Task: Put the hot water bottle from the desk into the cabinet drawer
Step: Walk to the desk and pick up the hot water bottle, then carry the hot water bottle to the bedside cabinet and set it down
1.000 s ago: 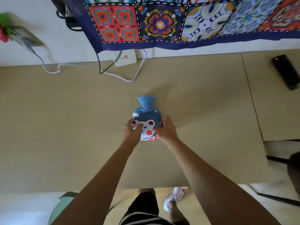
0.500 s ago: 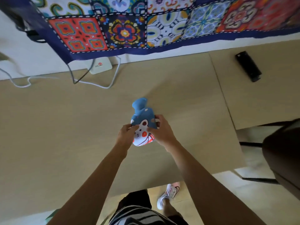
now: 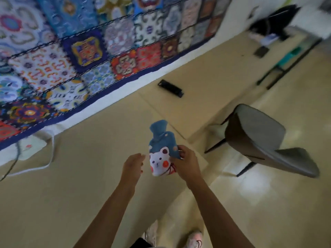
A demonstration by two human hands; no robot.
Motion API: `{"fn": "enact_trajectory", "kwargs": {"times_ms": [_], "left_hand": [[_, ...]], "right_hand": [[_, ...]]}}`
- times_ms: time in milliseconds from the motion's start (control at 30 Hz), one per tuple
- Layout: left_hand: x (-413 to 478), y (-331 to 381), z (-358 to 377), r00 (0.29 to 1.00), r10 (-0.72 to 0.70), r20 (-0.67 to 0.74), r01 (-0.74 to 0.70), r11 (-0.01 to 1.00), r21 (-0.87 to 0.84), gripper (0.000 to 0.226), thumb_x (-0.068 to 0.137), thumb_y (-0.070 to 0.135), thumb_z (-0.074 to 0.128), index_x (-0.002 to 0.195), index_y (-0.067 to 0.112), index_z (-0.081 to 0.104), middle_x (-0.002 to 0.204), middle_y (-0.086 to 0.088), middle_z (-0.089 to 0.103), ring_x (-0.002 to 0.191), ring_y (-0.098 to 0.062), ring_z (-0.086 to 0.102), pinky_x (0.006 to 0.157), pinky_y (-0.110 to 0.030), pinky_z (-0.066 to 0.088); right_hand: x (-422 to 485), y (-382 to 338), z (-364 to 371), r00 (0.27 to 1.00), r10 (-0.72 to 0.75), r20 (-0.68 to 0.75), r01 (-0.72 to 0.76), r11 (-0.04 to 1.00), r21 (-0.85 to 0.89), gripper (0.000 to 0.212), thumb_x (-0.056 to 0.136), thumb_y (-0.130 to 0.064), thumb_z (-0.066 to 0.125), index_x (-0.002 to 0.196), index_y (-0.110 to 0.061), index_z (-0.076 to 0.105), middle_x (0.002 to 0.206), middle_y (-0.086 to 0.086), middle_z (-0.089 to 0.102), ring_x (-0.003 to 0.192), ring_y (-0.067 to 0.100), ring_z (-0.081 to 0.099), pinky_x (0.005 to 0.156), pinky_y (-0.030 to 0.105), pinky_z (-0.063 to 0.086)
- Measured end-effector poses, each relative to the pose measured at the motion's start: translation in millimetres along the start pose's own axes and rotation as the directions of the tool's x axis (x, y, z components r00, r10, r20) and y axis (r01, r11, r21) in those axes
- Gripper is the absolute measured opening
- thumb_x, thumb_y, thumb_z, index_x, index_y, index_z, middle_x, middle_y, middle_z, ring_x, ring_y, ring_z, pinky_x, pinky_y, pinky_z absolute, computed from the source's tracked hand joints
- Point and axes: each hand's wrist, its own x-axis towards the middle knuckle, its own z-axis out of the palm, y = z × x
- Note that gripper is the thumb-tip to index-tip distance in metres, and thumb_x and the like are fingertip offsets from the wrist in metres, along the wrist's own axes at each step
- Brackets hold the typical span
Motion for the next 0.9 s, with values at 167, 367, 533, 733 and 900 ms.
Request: {"fn": "enact_trajectory", "kwargs": {"times_ms": [167,367,533,733,900], "left_hand": [[-46,22,100,0.983,0.121,0.136,-0.135,0.986,0.097,0.015,0.095,0.028,0.057,0.105,0.021,0.065,0.105,-0.005,0.065,0.096,-0.02,0.061,0.091,-0.045,0.051],[-120,26,223,0.912,0.21,0.352,-0.274,0.951,0.143,0.01,0.098,0.026,0.055,0.099,0.023,0.064,0.103,-0.001,0.066,0.091,-0.011,0.062,0.083,-0.034,0.053],[-177,11,334,0.843,0.21,0.495,-0.331,0.928,0.169,0.013,0.1,0.032,0.052,0.109,0.031,0.06,0.107,0.007,0.065,0.098,-0.012,0.061,0.072,-0.029,0.046],[-240,-24,451,0.739,0.198,0.644,-0.412,0.889,0.2,0.015,0.098,0.024,0.056,0.111,0.023,0.064,0.118,-0.006,0.067,0.111,-0.019,0.061,0.09,-0.038,0.05],[-267,-38,536,0.643,0.177,0.745,-0.502,0.832,0.236,0.017,0.098,0.024,0.055,0.113,0.024,0.064,0.115,-0.003,0.068,0.105,-0.016,0.062,0.09,-0.038,0.05]], "right_hand": [[-31,14,-119,0.977,0.027,-0.21,0.017,0.979,0.202,0.028,0.085,0.005,0.062,0.095,-0.018,0.074,0.088,0.009,0.079,0.081,0.023,0.077,0.069,0.042,0.061],[-68,40,-248,0.901,0.074,-0.428,0.064,0.952,0.3,0.034,0.084,0.006,0.062,0.098,-0.025,0.07,0.095,0.001,0.077,0.088,0.018,0.075,0.076,0.037,0.064],[-110,72,-358,0.813,0.086,-0.575,0.117,0.944,0.307,0.033,0.085,0.001,0.062,0.104,-0.025,0.07,0.099,0.001,0.078,0.091,0.017,0.075,0.078,0.035,0.064],[-160,131,-468,0.673,0.201,-0.712,0.141,0.91,0.389,0.026,0.087,-0.004,0.062,0.109,-0.014,0.071,0.097,0.004,0.077,0.087,0.018,0.075,0.07,0.031,0.062],[-186,171,-535,0.541,0.331,-0.774,0.153,0.865,0.477,0.026,0.087,-0.004,0.062,0.107,-0.016,0.071,0.094,0.0,0.076,0.085,0.018,0.074,0.065,0.027,0.059]]}}
